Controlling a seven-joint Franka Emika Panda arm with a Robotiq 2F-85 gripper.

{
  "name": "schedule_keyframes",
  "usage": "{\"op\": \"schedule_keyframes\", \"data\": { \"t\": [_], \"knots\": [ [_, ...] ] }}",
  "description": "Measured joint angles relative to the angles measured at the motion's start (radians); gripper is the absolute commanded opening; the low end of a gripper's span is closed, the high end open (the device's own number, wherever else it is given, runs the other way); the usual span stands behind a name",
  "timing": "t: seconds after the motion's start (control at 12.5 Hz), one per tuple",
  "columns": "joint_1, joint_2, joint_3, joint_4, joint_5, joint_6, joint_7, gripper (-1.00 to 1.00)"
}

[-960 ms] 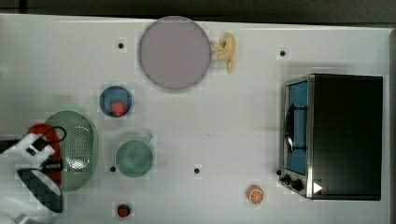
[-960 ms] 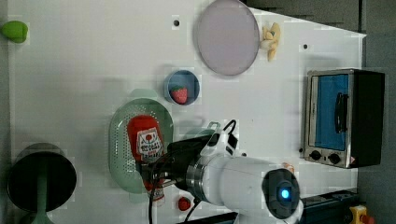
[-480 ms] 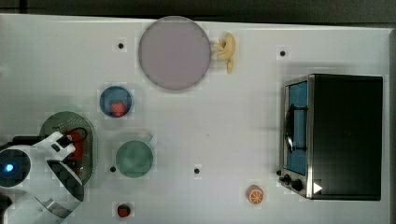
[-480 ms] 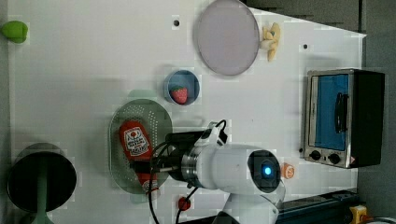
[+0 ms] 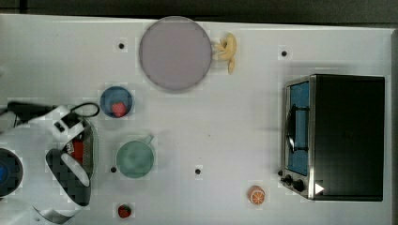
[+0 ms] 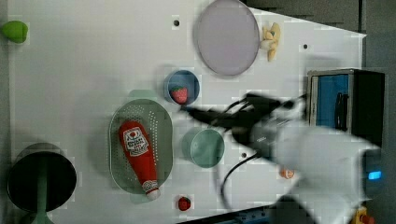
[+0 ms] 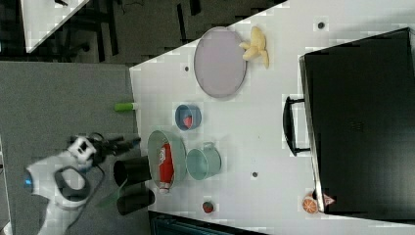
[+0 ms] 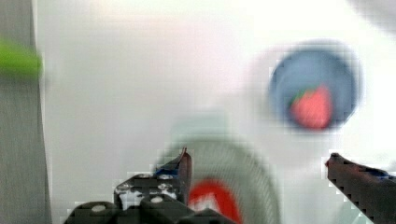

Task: Pick Ketchup from the table and place it in strainer.

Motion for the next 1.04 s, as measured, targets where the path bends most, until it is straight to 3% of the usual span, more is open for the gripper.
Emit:
{"op": "schedule_keyframes", "data": {
  "t": [0.4,0.8,1.04],
  "knots": [
    [-0.108,-0.150,-0.212,0.154,0.007,-0.400,0.004,1.00],
    [-0.180,-0.150,-0.463,0.327,0.024,-0.668,-0.032,1.00],
    [-0.216,-0.151,-0.537,0.363,0.049,-0.795,-0.046,1.00]
  ]
}}
